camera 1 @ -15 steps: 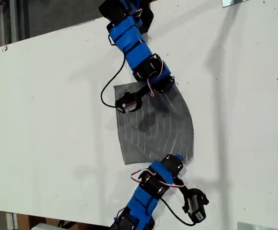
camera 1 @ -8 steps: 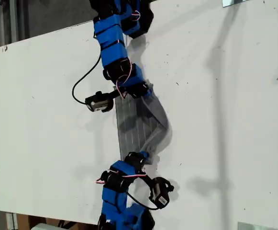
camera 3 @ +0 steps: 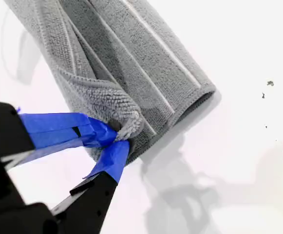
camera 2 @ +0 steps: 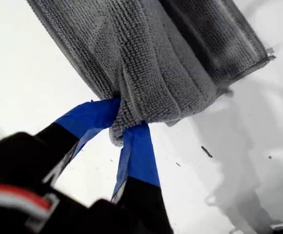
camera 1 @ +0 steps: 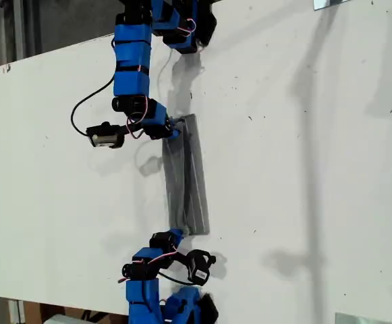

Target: Grasp corners of a square towel and fold twice.

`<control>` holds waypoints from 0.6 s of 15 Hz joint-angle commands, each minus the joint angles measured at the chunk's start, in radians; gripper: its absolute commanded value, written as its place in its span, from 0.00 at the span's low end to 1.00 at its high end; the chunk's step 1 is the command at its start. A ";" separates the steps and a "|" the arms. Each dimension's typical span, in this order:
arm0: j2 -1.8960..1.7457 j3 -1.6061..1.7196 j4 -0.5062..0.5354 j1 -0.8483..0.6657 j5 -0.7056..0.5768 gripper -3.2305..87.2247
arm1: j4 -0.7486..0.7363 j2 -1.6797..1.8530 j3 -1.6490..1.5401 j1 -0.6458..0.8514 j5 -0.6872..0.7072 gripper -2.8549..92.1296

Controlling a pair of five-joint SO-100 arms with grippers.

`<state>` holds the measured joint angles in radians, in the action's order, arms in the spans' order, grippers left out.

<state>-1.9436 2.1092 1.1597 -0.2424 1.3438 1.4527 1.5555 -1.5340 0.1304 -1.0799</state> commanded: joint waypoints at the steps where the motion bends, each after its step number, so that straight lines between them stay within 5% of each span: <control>1: -0.049 0.006 -0.014 -0.032 -0.021 0.03 | 0.000 0.006 0.025 0.035 0.035 0.03; 4: -0.006 0.031 -0.029 -0.107 -0.087 0.03 | 0.014 -0.040 0.000 0.063 0.064 0.03; 9: -0.012 -0.061 0.029 0.037 -0.031 0.03 | 0.006 -0.072 -0.071 0.034 0.046 0.03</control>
<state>-1.9420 2.1016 1.1674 -0.2470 1.2947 1.4588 1.4726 -1.6061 0.1703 -1.0278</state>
